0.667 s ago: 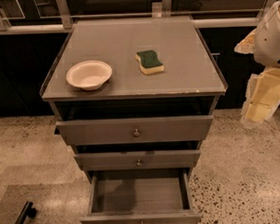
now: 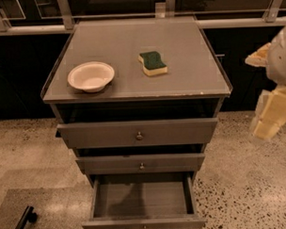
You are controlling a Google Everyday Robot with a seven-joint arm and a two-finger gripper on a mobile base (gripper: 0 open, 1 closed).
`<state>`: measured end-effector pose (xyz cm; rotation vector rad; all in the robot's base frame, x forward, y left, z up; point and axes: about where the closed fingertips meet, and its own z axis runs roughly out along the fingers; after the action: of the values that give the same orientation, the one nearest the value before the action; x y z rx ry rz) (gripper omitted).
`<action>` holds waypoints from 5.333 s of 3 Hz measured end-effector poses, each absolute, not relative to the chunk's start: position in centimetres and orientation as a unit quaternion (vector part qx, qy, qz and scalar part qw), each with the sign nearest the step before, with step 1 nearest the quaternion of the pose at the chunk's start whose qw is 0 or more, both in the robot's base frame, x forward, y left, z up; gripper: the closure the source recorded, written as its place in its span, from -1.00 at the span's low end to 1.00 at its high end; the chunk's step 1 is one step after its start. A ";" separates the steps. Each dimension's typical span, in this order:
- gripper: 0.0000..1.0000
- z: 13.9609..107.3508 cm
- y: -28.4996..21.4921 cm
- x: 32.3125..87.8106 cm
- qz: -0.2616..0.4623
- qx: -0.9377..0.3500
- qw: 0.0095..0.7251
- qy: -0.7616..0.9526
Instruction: Close bottom drawer
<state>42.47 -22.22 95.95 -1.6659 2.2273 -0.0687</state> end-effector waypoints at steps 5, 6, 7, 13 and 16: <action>-0.62 65.6 -24.9 38.4 0.175 -0.423 0.237 0.857; -0.16 65.6 -24.9 38.4 0.175 -0.423 0.237 0.857; 0.31 65.6 -24.9 38.4 0.175 -0.423 0.237 0.857; 1.00 36.3 -26.5 37.7 0.305 -0.226 0.243 0.893; 1.00 31.0 -27.3 38.8 0.332 -0.207 0.236 0.889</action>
Offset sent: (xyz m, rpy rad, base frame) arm -0.0706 -0.0622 -0.2838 0.5141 0.0362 -0.3873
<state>38.84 -27.34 31.01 -0.5670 2.4383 0.9115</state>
